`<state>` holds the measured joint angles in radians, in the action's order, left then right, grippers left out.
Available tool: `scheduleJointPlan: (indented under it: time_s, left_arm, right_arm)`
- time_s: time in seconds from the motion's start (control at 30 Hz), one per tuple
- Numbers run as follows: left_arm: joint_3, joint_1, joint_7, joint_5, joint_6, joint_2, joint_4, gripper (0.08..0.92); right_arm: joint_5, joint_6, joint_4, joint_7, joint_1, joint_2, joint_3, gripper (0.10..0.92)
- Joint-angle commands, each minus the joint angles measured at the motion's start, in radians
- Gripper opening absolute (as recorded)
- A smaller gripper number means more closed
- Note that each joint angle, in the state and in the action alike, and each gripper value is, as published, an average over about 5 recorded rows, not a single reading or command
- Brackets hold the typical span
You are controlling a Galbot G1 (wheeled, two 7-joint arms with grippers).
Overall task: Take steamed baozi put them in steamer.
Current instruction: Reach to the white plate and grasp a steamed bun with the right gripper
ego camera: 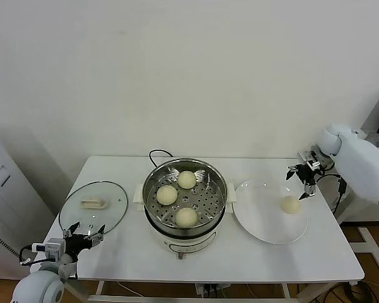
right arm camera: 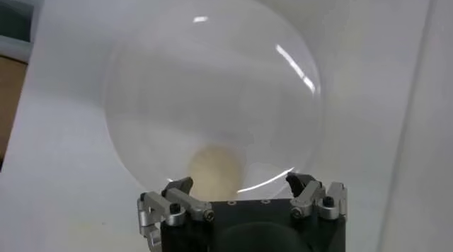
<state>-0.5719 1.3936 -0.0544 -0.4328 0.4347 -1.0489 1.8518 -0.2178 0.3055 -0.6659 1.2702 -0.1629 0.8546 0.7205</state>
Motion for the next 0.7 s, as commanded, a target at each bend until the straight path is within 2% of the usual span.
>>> scheduleJointPlan:
  time_s: [0.03, 0.7]
  left_arm:
    - [0.003, 0.001, 0.001, 0.0, -0.002, 0.002, -0.009, 0.823]
    - [0.012, -0.002, 0.002, 0.004, -0.007, -0.002, -0.02, 0.823]
  right_arm:
    - [-0.111, 0.028, 0.136, -0.05, 0.107, 0.043, -0.117, 0.823]
    - [-0.181, 0.056, 0.227, -0.112, 0.141, 0.125, -0.196, 0.816]
